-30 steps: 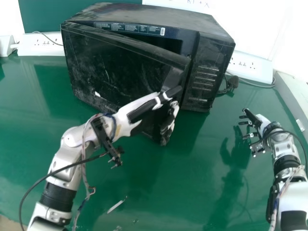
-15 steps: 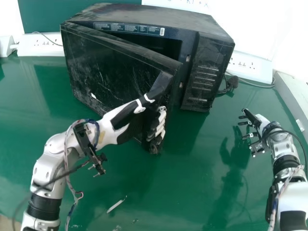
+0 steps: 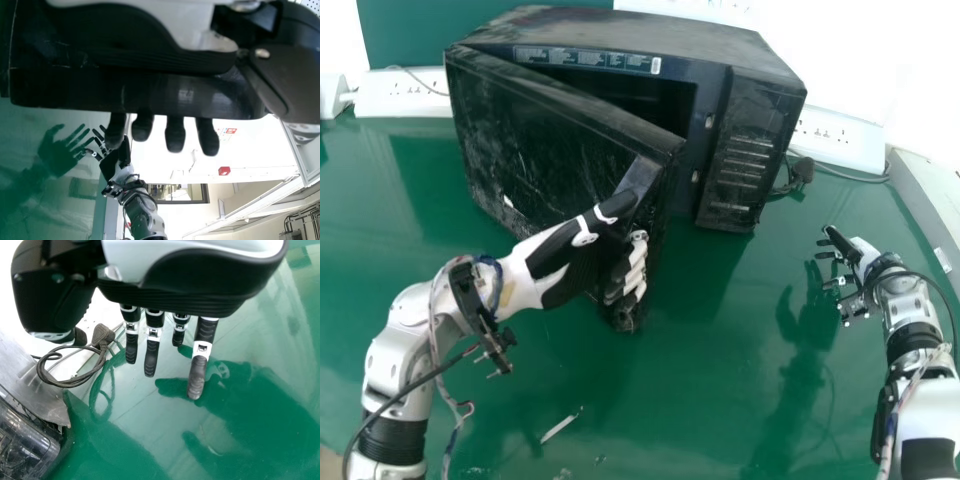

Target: Open the door of oven

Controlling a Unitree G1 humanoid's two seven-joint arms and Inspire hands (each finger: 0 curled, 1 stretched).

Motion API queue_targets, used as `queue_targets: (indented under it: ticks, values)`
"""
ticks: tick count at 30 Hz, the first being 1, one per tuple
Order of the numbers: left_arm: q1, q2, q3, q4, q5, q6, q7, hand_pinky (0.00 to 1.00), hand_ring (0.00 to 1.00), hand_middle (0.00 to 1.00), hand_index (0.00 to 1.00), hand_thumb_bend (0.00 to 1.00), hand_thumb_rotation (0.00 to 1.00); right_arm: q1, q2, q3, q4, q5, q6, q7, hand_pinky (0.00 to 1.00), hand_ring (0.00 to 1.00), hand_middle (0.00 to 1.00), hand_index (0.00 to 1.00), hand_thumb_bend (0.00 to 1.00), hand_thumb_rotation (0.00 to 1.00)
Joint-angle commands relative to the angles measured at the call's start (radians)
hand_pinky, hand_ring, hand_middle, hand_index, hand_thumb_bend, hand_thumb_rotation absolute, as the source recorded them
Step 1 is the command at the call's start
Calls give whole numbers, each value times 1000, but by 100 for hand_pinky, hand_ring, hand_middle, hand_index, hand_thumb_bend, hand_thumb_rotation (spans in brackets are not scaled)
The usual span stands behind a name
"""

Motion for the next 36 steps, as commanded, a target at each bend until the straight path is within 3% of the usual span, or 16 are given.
queue_targets:
  ticks: [1,2,6,10,14,17,24,25,27,28,29,33,36]
  values:
    - [-31,-19,27,-75,-73,-104,-23,3,6,11,16,86,70,42,35,5,31,2,21,29,68,73,78,85,55,53]
    - [-28,-19,31,-77,-80,-97,-20,3,6,12,16,85,69,41,35,8,31,0,21,30,65,72,77,84,56,49]
    - [-9,-17,52,-101,-117,-63,-15,3,7,12,16,83,66,42,33,6,31,3,17,43,66,73,78,84,54,51]
    - [13,-16,66,-129,-125,-84,-12,3,6,12,17,76,66,37,31,13,34,-3,32,60,72,75,79,84,53,57]
    - [16,-49,86,-107,-181,-111,-40,4,8,13,18,69,66,36,31,18,35,-7,43,59,78,77,80,85,54,60]
    - [22,-37,102,-144,-201,-53,-13,4,7,13,17,73,70,41,28,24,35,-14,25,66,72,75,79,84,54,61]
    - [-1,39,149,-200,-292,143,13,1,5,10,14,78,60,44,33,4,34,1,18,38,68,74,79,83,53,56]
    - [-9,43,157,-185,-317,165,-2,0,5,10,13,79,59,44,32,7,34,-2,17,41,66,73,77,83,54,51]
    - [-13,48,161,-167,-311,143,-18,0,4,9,12,80,56,43,31,12,33,-7,14,44,66,74,78,83,56,55]
    - [-26,46,171,-135,-350,166,-47,1,4,9,12,82,58,42,30,13,33,-8,15,54,67,75,78,82,56,56]
    - [-35,47,178,-115,-371,183,-63,0,3,8,11,77,53,44,30,9,32,-5,10,46,69,76,79,82,54,57]
    - [-41,49,200,-90,-407,216,-87,1,5,10,14,80,44,45,31,1,33,1,11,43,63,69,77,84,54,51]
    - [-27,73,212,-116,-388,214,-80,1,5,11,14,83,40,44,31,10,33,-8,13,40,67,70,76,82,55,50]
